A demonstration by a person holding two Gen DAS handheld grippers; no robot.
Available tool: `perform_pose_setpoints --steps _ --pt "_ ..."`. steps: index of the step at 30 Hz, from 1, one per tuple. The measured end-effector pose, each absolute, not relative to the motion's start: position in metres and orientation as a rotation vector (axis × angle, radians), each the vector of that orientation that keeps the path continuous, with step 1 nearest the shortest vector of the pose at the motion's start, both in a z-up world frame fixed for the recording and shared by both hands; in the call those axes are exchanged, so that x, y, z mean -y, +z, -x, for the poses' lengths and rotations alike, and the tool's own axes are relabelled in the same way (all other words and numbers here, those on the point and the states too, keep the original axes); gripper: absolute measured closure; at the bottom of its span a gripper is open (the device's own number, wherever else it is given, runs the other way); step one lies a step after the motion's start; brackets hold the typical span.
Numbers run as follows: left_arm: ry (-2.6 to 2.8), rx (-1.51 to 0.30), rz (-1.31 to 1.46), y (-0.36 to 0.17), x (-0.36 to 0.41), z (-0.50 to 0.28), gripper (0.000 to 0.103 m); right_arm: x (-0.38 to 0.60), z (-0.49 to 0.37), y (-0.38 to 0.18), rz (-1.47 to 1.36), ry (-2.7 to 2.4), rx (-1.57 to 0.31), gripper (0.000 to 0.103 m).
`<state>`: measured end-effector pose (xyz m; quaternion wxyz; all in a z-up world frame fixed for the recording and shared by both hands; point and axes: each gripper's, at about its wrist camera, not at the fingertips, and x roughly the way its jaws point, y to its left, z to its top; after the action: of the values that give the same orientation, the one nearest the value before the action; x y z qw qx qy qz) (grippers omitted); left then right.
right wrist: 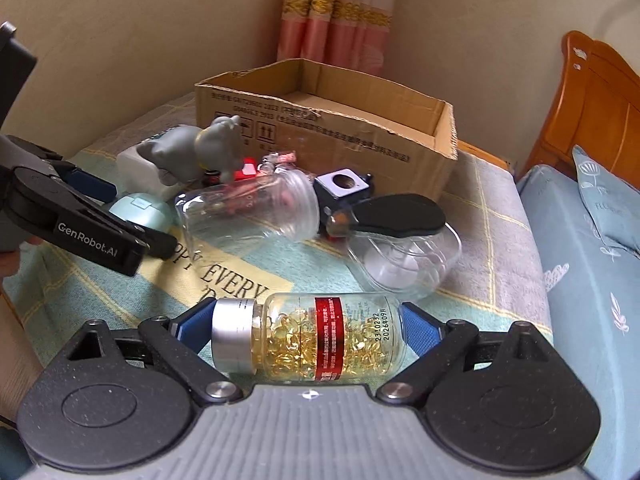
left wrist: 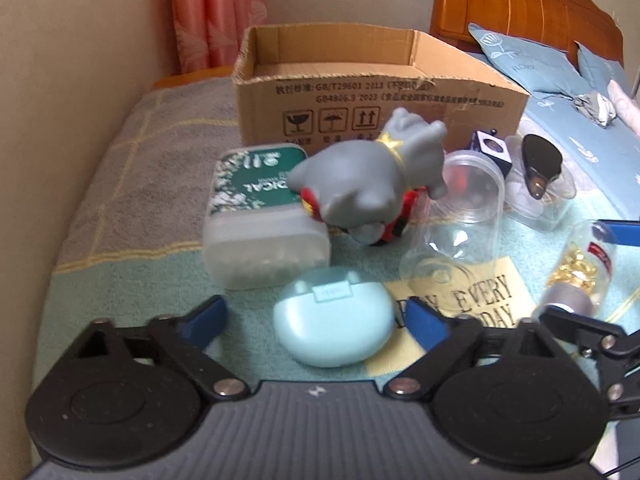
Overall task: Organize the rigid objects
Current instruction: 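Close the right gripper on the gold-capsule bottle while the left tool approaches the mint-green case, then grasp the mint-green round case with the left gripper and lift it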
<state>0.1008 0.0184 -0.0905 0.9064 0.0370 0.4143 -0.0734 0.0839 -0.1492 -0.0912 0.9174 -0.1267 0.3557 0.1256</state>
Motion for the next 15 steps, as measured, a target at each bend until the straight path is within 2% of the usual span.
perform_pose_setpoints --steps 8,15 --pt "-0.142 -0.883 -0.012 -0.087 -0.044 -0.090 0.019 0.151 -0.087 -0.092 0.265 0.269 -0.735 0.006" --pt "-0.174 -0.870 -0.087 -0.087 -0.021 -0.097 0.021 0.150 -0.092 -0.091 0.258 0.270 -0.750 0.006"
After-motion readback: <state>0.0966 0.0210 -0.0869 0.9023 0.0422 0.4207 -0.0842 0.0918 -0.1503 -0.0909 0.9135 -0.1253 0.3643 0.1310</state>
